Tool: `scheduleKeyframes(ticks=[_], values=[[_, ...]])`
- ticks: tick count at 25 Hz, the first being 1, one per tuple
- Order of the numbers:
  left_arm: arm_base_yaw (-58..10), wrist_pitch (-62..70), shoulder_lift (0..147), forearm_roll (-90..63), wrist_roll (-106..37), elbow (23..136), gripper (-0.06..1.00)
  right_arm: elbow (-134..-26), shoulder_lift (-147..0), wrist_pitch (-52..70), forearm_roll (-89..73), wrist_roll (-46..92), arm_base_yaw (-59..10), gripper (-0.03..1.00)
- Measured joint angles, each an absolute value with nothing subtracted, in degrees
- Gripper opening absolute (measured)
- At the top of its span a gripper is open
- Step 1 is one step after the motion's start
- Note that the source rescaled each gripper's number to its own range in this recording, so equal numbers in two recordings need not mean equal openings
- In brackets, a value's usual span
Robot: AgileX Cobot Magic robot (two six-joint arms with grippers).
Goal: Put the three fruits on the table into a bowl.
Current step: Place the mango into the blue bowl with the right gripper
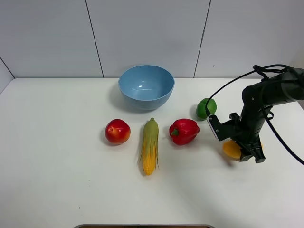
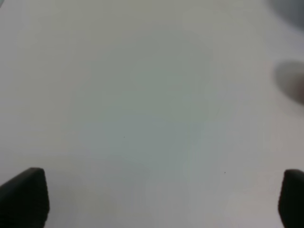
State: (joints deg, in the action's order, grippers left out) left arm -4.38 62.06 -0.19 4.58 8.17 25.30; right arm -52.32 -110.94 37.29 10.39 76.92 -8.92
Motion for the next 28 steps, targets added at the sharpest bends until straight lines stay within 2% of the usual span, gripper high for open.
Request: scheduleKeyframes(ticks=[6,18,24,28], values=[[-4.4,62.1,-0.2,4.6,8.2,25.3,0.96,-52.3,-106.5,38.8,10.7,74.4,-8.9,0.59],[-4.4,62.1,-0.2,4.6,8.2,25.3,0.96,-52.2,-84.7,42.9,9.7,67.2,-8.9,0.59],[-4.4,62.1,-0.2,4.6,8.2,25.3,0.96,-52.2,-74.4,41.0,1.1,62.7,-9.7,0.59],[-4.4,62.1,-0.2,4.6,8.2,25.3,0.96,-52.2,-71.6,35.6,-6.2,54.1,-12.3,0.59]])
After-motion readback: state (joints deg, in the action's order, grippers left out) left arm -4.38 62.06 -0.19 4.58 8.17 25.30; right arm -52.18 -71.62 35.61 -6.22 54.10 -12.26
